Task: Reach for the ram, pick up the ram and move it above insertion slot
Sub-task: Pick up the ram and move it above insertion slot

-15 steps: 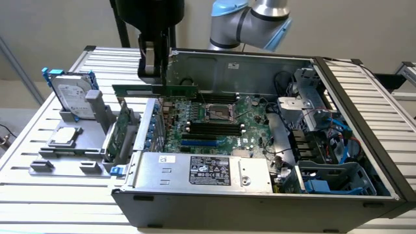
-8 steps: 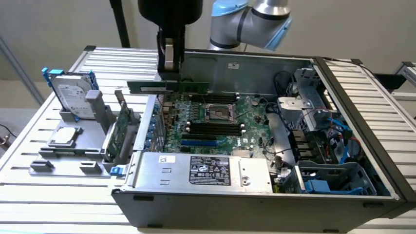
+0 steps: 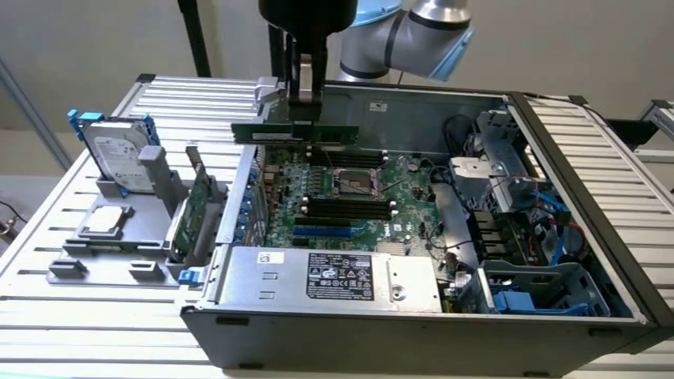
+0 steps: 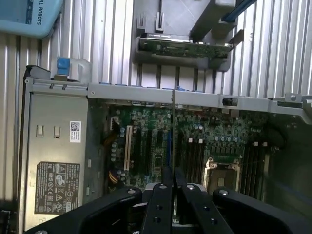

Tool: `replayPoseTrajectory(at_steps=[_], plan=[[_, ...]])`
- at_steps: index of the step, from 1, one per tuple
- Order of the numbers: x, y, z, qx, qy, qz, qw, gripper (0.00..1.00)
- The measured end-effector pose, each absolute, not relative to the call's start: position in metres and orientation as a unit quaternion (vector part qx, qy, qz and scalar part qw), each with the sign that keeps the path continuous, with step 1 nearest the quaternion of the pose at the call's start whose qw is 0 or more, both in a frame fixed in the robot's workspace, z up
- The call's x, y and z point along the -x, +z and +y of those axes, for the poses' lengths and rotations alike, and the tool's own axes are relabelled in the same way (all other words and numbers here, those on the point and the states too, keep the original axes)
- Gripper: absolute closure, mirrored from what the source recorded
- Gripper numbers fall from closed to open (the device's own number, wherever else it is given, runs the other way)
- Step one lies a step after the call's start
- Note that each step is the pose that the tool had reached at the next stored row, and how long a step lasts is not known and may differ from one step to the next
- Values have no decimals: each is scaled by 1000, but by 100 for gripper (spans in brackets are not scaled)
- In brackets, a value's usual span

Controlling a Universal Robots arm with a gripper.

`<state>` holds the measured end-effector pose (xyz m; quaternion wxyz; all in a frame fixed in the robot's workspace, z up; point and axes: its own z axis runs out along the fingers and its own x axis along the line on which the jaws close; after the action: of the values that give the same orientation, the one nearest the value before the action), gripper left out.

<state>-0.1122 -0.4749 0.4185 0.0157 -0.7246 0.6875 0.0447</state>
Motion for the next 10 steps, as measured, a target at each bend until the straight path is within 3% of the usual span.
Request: replayPoseTrajectory(at_steps=[10], plan=[[90, 416, -451, 725, 44, 688, 15, 87]])
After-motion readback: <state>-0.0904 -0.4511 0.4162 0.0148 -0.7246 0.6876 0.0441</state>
